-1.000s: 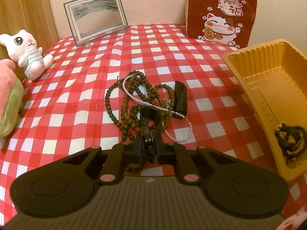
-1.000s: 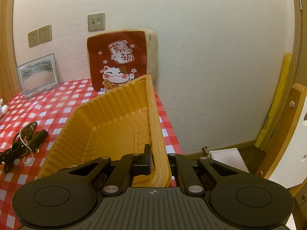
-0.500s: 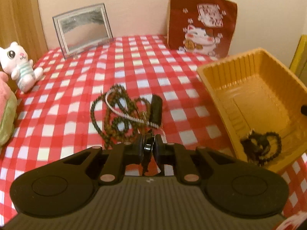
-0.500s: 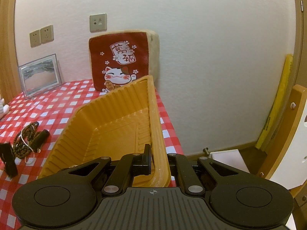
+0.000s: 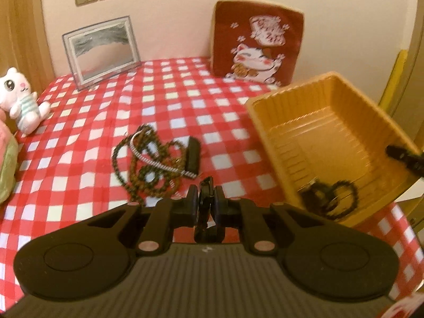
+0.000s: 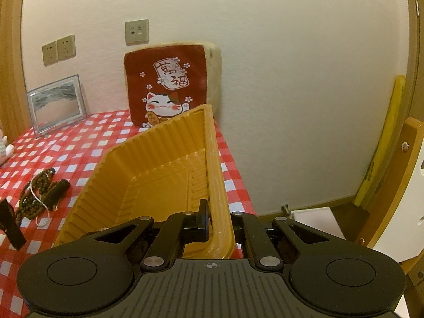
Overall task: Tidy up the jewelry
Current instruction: 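Carry the black watch over the orange tray and open the left gripper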
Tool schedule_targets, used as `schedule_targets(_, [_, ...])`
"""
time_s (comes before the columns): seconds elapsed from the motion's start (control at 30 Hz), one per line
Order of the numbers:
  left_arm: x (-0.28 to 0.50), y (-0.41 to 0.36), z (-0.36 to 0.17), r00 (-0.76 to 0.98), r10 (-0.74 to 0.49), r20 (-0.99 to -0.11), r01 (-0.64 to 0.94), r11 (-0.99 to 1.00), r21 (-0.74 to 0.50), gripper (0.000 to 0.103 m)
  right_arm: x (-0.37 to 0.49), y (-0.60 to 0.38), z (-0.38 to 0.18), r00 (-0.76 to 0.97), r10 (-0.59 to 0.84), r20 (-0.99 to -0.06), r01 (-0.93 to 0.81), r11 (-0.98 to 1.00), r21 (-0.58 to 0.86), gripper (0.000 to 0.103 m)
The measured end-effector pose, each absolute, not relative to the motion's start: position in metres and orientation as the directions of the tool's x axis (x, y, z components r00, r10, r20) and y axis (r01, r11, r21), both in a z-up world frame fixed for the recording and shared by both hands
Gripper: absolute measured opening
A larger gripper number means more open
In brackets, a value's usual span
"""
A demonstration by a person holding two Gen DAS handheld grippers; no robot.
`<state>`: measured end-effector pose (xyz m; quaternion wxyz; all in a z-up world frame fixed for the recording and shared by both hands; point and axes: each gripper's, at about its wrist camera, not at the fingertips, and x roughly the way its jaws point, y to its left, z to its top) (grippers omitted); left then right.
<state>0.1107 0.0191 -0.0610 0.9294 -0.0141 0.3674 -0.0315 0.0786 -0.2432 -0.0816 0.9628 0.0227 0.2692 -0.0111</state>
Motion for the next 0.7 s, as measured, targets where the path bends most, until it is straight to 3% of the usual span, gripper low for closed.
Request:
schedule_targets(0.43, [0.122, -0.039, -0.016, 0.743, -0.314, -0.592, 0.266, 0.949, -0.170, 0.010, 0.075, -0.238, -0.080, 0.859, -0.006, -0.512, 0.023, 0.999, 0.027, 0.006])
schedule_targets(0.7, [0.140, -0.075, -0.030, 0.656, -0.407, -0.635, 0.347, 0.911, -0.225, 0.010, 0.074, -0.238, -0.080, 0.859, -0.004, -0.512, 0.020, 0.999, 0.025, 0.006])
